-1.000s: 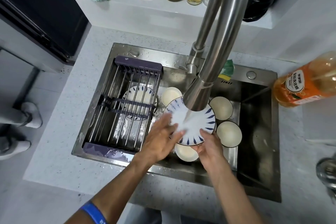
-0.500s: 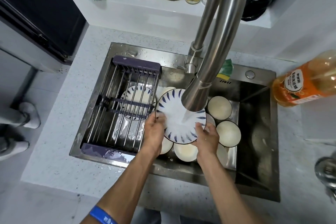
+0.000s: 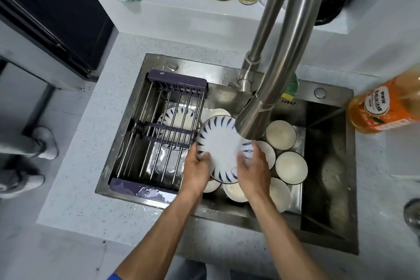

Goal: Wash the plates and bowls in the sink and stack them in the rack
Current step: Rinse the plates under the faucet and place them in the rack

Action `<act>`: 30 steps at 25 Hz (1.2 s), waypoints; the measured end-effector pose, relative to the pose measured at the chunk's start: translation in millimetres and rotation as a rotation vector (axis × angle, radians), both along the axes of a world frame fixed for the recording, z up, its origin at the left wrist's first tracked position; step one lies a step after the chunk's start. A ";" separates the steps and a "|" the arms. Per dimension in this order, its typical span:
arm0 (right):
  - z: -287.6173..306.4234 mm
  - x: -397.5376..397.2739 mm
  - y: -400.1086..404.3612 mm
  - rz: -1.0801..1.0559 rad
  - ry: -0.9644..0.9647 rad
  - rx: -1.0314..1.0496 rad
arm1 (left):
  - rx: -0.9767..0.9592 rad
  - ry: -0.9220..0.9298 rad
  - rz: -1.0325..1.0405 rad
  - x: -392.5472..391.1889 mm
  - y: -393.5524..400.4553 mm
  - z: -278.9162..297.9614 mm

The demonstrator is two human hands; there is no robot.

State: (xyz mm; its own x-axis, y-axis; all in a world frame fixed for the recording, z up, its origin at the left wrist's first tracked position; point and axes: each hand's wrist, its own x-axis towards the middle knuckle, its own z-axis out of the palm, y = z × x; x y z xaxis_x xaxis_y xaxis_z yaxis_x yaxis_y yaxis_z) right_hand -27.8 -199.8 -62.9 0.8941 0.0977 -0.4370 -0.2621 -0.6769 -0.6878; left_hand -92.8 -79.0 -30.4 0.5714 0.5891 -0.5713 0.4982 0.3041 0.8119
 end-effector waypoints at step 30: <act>6.9 24.7 16.3 -0.502 0.249 0.396 | -0.754 -0.240 0.228 -7.5 19.3 -7.6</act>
